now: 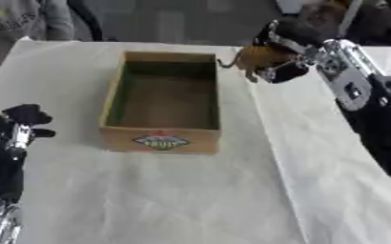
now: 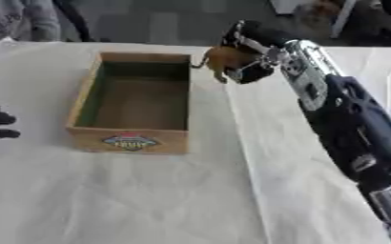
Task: Pick up objects on the table and place them in the box.
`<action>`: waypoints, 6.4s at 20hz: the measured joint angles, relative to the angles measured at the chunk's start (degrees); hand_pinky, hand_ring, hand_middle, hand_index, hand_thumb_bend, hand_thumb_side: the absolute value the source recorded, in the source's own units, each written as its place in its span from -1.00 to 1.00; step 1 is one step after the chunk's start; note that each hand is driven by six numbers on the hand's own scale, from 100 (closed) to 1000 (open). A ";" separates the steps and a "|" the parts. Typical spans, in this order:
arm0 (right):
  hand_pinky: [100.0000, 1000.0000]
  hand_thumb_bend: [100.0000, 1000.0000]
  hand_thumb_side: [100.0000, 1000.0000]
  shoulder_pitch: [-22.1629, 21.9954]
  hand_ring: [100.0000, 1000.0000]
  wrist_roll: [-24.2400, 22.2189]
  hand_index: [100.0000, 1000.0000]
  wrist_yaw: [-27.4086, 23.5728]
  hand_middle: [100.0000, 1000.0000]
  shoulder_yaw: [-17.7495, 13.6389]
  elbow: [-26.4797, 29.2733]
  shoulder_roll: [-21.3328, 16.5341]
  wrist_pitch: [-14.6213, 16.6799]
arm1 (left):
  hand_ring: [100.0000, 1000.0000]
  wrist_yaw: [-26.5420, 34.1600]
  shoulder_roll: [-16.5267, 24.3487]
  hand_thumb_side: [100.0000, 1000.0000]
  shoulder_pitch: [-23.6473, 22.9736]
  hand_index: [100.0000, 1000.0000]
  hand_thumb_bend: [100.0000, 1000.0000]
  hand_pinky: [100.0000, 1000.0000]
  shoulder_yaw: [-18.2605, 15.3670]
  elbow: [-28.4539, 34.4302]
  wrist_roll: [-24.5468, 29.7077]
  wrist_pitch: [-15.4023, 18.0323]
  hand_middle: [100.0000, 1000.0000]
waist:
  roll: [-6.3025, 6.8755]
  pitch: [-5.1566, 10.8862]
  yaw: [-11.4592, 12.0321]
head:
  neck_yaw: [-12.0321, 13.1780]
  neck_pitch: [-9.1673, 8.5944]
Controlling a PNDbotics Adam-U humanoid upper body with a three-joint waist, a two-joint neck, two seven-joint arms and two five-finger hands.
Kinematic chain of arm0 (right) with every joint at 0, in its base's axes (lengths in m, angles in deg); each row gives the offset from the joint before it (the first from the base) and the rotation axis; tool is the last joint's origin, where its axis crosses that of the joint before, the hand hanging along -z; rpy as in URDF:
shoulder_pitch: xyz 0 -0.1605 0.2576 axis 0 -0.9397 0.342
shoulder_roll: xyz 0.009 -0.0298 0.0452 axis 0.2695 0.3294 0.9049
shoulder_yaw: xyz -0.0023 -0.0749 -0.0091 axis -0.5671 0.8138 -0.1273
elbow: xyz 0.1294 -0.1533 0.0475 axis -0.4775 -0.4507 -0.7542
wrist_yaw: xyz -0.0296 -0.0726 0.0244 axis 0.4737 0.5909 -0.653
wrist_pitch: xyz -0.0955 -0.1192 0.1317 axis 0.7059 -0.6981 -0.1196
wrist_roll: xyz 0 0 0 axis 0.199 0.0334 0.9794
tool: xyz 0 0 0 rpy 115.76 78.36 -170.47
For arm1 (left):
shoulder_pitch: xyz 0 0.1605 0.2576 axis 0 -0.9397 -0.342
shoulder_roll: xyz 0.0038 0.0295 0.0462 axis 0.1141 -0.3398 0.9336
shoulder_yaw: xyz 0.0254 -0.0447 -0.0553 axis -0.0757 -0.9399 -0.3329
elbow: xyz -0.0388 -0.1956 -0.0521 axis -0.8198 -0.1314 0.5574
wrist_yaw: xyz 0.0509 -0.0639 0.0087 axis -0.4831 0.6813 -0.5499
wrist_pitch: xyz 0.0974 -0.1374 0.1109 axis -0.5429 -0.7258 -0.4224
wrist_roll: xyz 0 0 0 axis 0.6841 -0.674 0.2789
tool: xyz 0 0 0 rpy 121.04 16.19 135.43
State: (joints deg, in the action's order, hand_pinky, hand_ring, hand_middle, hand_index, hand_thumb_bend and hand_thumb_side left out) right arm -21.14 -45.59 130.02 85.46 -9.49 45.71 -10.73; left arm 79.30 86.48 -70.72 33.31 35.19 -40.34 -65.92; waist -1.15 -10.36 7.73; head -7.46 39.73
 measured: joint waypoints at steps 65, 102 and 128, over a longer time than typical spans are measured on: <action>0.24 -1.00 0.05 1.56 0.61 -15.44 0.80 0.87 0.67 2.36 -11.78 12.69 0.07 | 0.22 0.58 -1.56 0.00 3.94 0.26 -0.39 0.02 1.79 2.02 2.70 0.07 0.00 | -0.36 -0.93 9.21 | -7.82 -2.07; 0.46 -0.55 -0.63 6.01 0.74 -31.18 0.92 -5.59 0.81 4.63 -8.76 6.74 -3.78 | 0.23 0.17 -1.53 0.00 3.92 0.26 -0.36 0.02 2.05 1.64 3.77 -0.23 0.00 | -1.68 0.58 8.71 | -8.22 -2.00; 0.32 -0.78 -1.00 -7.70 0.65 -30.98 0.85 -28.08 0.70 -1.88 25.53 -14.94 -5.80 | 0.23 -1.34 0.02 -0.01 1.92 0.25 -0.36 0.01 -0.63 0.97 0.91 0.22 0.00 | -1.33 1.55 -1.05 | -2.19 -1.99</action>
State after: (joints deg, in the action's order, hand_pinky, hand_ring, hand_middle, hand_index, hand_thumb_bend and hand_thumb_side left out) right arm -28.84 -76.57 101.94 83.58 16.05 30.77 -16.53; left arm 77.96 86.50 -68.80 32.69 36.16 -39.43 -65.69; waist -2.48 -8.81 6.68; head -9.65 37.75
